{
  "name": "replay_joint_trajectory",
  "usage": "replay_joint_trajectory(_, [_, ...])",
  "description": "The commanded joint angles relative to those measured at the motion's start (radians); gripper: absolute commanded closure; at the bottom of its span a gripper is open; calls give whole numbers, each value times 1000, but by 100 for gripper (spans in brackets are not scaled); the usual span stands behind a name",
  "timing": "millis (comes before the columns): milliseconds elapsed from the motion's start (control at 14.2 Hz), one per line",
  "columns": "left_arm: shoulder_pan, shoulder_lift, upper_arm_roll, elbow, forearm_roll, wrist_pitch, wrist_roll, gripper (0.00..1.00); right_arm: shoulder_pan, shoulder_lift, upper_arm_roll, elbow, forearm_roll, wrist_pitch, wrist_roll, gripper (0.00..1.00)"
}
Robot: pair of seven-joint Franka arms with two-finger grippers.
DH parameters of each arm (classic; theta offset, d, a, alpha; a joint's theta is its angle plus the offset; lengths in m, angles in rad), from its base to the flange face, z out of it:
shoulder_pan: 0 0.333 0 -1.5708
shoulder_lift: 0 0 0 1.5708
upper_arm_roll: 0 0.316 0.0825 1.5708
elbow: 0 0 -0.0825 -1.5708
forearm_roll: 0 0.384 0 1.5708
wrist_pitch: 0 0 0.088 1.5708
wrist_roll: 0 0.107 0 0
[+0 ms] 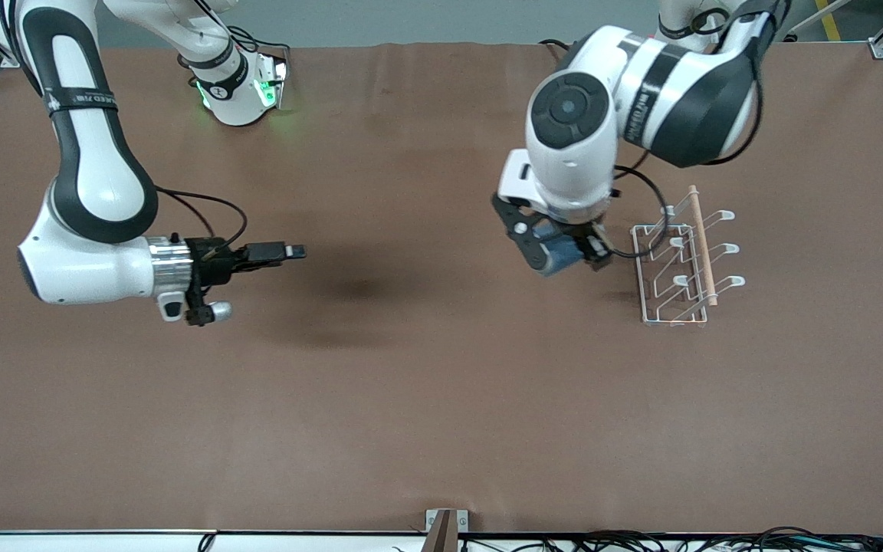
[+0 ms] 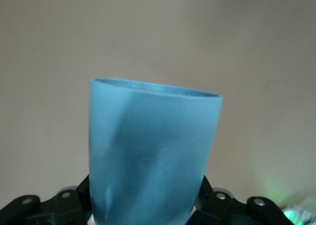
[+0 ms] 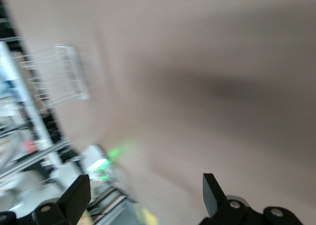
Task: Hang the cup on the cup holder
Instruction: 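Carry the cup to the holder while the right gripper withdraws, then lower the cup onto a holder hook with the left gripper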
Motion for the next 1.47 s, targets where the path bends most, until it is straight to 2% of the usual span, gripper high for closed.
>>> replay_joint_trajectory(0, [-5,-8,-5,-14,160,-98,63,68,-8,-46,-49,-18,-178,13,1,0])
replay_joint_trajectory(211, [-1,-1,-3,-63,350,-155,159,68,-18,-113,-61,-17,-467,67,2,0])
replay_joint_trajectory(421, [18,-3,-5,-170,515,-156,196,68,-93,-161,-66,15,-589,53,-9,0])
replay_joint_trajectory(561, [16,5,-5,-242,625,-156,212,68,-119,-176,-67,84,-655,-2,-10,0])
replay_joint_trajectory(772, [28,41,-5,-317,710,-156,213,69,-142,-167,-67,250,-688,-101,-7,0])
replay_joint_trajectory(1123, [28,147,-5,-318,854,-156,209,68,-146,-166,-67,420,-691,-166,-4,0])
replay_joint_trajectory(1263, [22,176,-3,-316,864,-156,204,68,-138,-178,-66,434,-691,-238,4,0])
replay_joint_trajectory(1404, [24,184,-5,-321,873,-164,212,68,-130,-234,-58,407,-740,-244,74,0])
